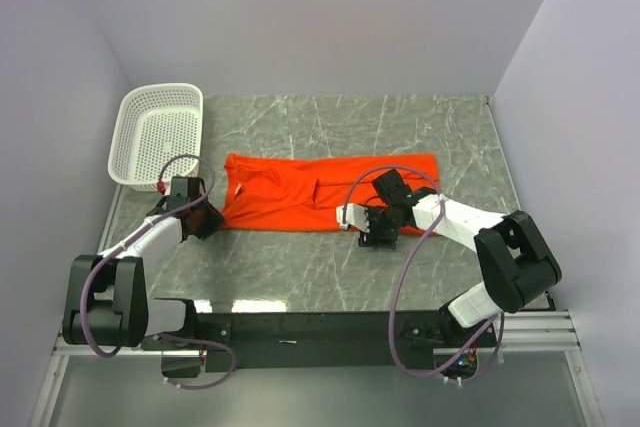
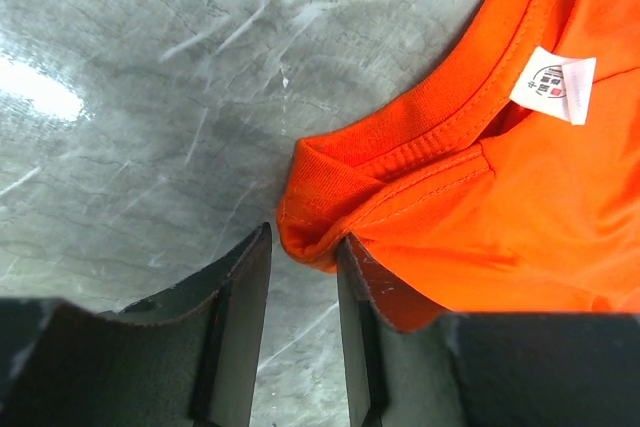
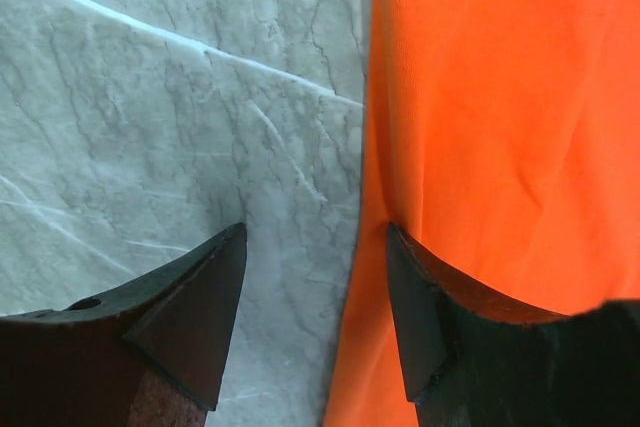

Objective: Fold and stack the t-shirts

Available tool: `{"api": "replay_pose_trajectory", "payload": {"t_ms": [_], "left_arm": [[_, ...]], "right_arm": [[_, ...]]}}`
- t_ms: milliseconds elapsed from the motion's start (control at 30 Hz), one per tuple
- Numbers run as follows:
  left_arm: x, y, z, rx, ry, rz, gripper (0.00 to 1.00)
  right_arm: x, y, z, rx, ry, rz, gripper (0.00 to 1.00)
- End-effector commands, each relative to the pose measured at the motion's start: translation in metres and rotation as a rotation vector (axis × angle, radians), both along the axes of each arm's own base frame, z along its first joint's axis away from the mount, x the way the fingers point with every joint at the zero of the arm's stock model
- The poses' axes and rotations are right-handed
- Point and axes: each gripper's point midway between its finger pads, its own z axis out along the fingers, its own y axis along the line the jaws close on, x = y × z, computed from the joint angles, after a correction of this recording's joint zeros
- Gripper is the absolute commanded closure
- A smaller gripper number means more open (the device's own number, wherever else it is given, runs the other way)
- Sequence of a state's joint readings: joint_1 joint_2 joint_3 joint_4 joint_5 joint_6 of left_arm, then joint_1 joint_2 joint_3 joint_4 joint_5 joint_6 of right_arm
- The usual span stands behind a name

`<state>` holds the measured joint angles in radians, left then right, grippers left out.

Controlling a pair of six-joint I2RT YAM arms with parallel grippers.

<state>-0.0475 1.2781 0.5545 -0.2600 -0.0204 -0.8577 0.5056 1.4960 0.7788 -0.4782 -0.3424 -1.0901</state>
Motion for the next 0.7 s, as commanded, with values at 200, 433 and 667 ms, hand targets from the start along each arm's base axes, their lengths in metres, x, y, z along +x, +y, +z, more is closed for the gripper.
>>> {"api": "replay_pose_trajectory", "payload": {"t_ms": [200, 433, 667], "left_arm": [[0.014, -0.003, 0.037, -0.028, -0.127, -0.028, 0.62], [0.012, -0.009, 0.044, -0.062, -0.159, -0.06, 0.54], [0.003, -0.01, 0.04, -0.076, -0.143, -0.059, 0.54]], "right_arm": [[-0.005, 0.0, 0.029, 0.064, -0.073, 0.088, 0.36], [-0.001, -0.005, 0.029, 0.055, -0.071, 0.067, 0.36], [0.007, -0.006, 0.023, 0.058, -0.048, 0.043, 0.36]]}}
